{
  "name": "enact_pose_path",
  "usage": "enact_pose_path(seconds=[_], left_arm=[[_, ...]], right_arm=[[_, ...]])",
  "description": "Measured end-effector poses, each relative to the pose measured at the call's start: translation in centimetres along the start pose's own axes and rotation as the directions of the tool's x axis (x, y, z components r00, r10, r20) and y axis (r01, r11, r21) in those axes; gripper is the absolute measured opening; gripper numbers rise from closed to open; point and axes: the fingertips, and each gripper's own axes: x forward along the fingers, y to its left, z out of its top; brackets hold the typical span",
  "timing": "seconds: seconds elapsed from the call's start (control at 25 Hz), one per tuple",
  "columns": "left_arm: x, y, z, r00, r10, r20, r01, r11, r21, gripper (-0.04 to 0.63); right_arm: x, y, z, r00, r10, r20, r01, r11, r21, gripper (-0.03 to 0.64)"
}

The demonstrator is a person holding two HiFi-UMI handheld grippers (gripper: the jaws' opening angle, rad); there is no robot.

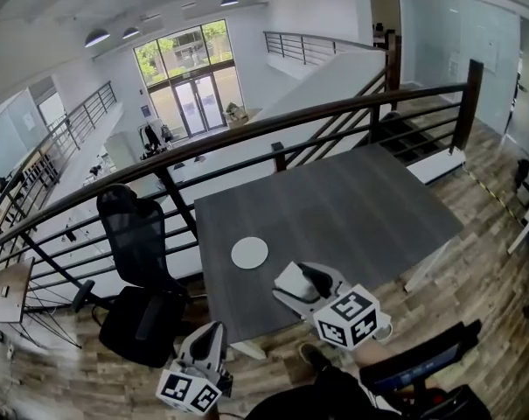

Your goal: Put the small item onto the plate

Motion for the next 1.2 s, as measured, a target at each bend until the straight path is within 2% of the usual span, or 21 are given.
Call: enact_pose_path(seconds=[0.36,0.8,1.04,1.2], left_arm=[[5.6,3.9,1.6,0.995,0.096,0.009,-0.096,0.995,0.021,0.003],[11.6,7.1,1.3,0.989,0.144,-0.045,-0.144,0.989,0.017,0.003],[14.8,7.4,2.8,0.991,0.131,0.015,-0.131,0.991,0.007,0.003],[15.4,8.4,2.5,0.985,0.17,0.012,-0.17,0.985,0.009,0.003]], right_arm=[[7.1,-5.0,2.5,0.995,0.095,0.004,-0.095,0.995,-0.017,0.318],[13.1,-10.6,3.3,0.99,0.144,-0.005,-0.144,0.989,0.013,0.318],[15.4,-13.1,3.7,0.987,0.162,-0.013,-0.162,0.987,0.023,0.318],[17.1,-13.5,3.2,0.979,0.203,-0.025,-0.203,0.979,0.027,0.318]])
